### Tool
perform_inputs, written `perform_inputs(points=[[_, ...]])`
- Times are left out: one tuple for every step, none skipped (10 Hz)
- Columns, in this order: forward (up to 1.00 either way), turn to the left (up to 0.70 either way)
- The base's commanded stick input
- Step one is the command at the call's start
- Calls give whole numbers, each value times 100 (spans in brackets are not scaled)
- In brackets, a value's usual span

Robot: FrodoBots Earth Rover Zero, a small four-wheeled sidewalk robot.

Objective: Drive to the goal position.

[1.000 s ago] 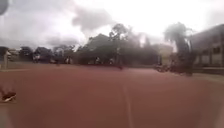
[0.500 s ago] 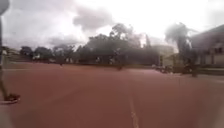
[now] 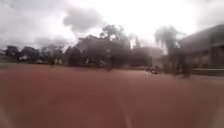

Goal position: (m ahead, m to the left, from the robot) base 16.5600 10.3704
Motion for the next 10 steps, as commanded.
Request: perform_inputs(points=[[85, 0], [85, 0], [85, 0], [85, 0], [85, 0], [85, 0], [85, 0], [85, 0], [85, 0], [85, 0]])
